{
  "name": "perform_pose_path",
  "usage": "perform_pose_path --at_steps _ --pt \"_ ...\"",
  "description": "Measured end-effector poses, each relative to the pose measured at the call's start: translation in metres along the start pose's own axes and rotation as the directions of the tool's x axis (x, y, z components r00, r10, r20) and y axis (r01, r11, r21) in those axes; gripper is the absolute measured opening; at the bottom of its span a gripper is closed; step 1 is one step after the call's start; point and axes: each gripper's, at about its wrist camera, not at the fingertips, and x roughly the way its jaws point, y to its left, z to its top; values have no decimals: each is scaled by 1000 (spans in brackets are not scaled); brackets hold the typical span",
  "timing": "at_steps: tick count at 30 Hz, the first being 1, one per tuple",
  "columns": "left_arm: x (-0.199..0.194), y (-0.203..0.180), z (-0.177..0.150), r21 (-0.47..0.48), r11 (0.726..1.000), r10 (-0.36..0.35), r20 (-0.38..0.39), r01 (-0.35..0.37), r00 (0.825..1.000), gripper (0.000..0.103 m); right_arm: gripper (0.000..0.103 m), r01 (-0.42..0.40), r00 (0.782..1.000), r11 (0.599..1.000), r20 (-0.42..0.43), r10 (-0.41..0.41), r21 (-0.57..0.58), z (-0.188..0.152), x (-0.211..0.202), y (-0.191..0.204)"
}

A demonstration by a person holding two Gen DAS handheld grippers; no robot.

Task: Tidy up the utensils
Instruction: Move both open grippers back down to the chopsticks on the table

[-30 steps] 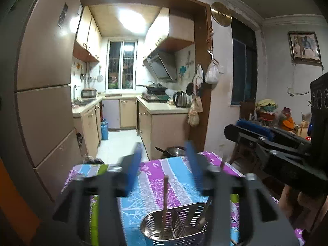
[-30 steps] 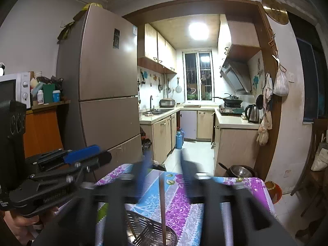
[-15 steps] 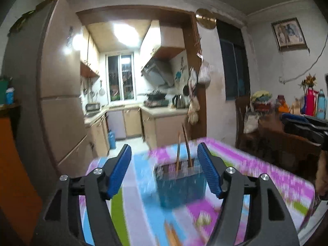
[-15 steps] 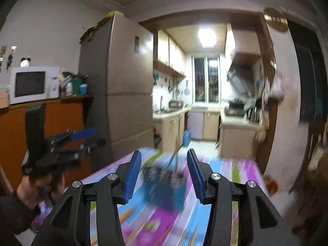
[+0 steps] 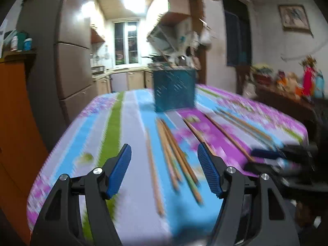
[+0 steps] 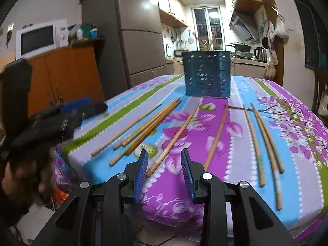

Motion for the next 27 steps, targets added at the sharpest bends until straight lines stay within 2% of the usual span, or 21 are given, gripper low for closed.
perform_pose_path --at_steps 2,5,10,13,17,19,22,27 --pt "6 -11 -15 18 1000 -21 -39 22 999 50 35 2 1000 1000 -9 -2 0 -4 5 5" --pt "12 -18 -29 30 999 -27 -64 29 998 39 35 19 1000 1000 -6 -19 -21 -7 7 9" --pt "15 -23 -47 40 998 -39 -78 42 996 27 35 45 999 998 -7 -45 -35 -8 12 12" --pt "14 -25 -50 51 998 -37 -64 40 997 25 35 48 999 998 -12 -48 -44 -9 15 16" --pt "13 -29 -53 53 997 -49 -59 53 997 13 27 71 997 996 -20 -72 -55 -11 19 20" --pt "11 -31 -54 56 997 -56 -59 59 997 8 20 75 997 996 -23 -77 -56 -11 19 21" --pt "11 -31 -54 52 997 -58 -57 61 997 8 16 79 997 995 -23 -80 -56 -12 19 23" --pt "10 -32 -56 51 997 -56 -45 59 997 8 15 81 996 996 -21 -82 -41 -13 18 22"
